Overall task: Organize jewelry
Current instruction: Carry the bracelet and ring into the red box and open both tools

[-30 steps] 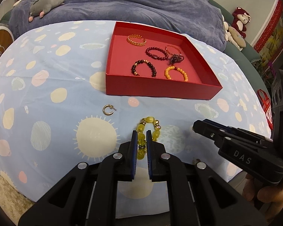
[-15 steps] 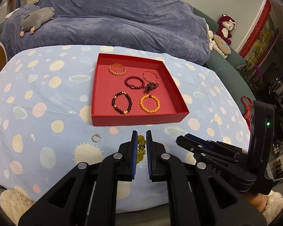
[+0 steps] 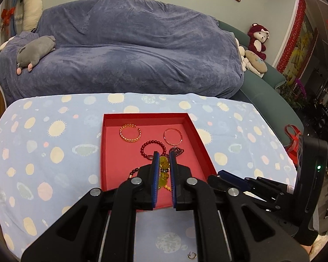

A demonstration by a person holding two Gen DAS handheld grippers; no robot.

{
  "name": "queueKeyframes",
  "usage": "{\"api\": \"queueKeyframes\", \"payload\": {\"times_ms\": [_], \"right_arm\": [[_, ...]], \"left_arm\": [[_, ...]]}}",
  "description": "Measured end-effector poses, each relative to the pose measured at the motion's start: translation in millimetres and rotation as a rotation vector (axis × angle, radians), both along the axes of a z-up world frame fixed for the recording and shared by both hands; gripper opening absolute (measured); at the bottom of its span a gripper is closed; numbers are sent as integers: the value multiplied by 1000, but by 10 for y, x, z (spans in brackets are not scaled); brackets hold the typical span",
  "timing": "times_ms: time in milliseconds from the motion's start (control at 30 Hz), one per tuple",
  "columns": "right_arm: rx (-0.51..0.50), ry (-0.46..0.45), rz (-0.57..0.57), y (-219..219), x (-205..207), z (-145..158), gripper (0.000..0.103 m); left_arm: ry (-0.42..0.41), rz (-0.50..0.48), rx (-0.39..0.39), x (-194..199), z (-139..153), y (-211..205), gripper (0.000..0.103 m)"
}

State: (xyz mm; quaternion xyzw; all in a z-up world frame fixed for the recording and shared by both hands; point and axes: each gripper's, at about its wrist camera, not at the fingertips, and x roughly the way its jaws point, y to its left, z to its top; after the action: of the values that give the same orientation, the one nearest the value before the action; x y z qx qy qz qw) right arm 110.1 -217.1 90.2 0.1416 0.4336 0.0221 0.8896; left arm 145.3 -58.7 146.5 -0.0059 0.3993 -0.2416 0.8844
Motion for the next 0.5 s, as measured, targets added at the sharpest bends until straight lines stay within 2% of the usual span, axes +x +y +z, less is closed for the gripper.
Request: {"api": "queueKeyframes", "payload": {"times_ms": [500], "right_arm": [[-56,118,0,-149,654,-571,19]], "left_arm": [[108,53,32,763,-765,-114,9]]}}
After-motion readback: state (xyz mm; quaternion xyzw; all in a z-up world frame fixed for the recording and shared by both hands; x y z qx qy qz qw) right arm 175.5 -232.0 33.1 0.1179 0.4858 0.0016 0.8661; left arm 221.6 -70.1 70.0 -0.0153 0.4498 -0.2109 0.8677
